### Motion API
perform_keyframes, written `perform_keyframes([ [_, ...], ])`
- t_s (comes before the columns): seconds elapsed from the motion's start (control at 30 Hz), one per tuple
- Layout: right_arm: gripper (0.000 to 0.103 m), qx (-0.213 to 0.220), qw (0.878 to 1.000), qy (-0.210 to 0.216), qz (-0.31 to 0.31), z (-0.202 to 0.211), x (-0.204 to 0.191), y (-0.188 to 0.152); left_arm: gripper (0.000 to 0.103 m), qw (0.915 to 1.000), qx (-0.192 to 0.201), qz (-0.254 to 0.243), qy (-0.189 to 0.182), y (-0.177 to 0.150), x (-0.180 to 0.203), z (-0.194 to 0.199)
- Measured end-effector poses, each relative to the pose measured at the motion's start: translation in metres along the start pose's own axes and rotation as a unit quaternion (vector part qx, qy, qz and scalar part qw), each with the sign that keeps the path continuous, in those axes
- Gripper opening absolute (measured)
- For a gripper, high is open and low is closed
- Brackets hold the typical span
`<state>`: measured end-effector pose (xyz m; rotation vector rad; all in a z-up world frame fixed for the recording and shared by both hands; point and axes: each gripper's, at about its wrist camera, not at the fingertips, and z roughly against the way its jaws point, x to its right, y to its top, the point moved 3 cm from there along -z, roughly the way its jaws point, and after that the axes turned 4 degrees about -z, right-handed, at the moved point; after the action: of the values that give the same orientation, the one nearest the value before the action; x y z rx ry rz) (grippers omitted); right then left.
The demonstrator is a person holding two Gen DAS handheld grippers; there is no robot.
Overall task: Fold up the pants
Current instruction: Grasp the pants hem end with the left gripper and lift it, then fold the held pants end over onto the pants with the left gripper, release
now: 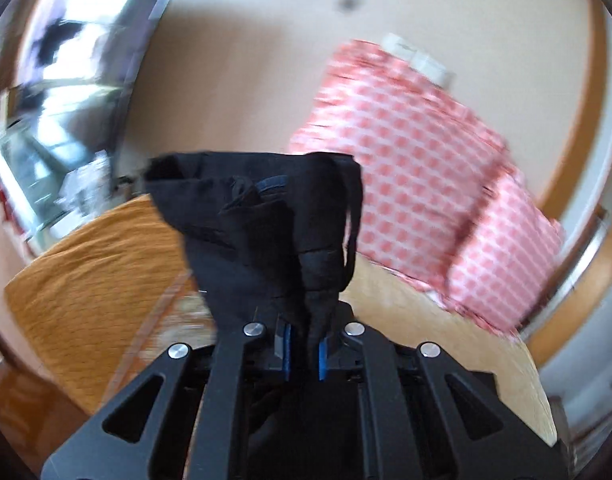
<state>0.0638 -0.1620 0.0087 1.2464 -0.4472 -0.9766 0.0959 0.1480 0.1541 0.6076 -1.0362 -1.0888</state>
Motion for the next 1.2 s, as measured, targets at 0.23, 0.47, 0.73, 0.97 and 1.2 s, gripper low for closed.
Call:
perform_keyframes([
  [0.23, 0.101, 0.030, 0.994, -0.097, -0.049, 0.064, 0.063, -0.010, 0.008, 0.9836, -0.030, -0.121, -0.131, -0.024, 0.152, -0.028],
  [0.47, 0.101, 0.036, 0.978, -0.170, -0.116, 0.106, 0.117, -0.030, 0.008, 0.9432, -0.150, -0.193, -0.225, -0.137, 0.253, -0.081],
  [0.73, 0.101, 0.029, 0.970, -0.198, -0.139, 0.117, 0.145, -0.042, 0.008, 0.9418, -0.141, -0.200, -0.231, -0.163, 0.265, -0.080],
  [0.97, 0.101, 0.026, 0.965, -0.225, -0.134, 0.116, 0.152, -0.044, 0.008, 0.9171, -0.142, -0.287, -0.238, -0.205, 0.300, -0.069],
  [1.2, 0.101, 0.053, 0.951, -0.285, -0.107, 0.139, 0.161, -0.027, 0.049, 0.9109, -0.177, -0.292, -0.232, -0.233, 0.287, -0.075],
])
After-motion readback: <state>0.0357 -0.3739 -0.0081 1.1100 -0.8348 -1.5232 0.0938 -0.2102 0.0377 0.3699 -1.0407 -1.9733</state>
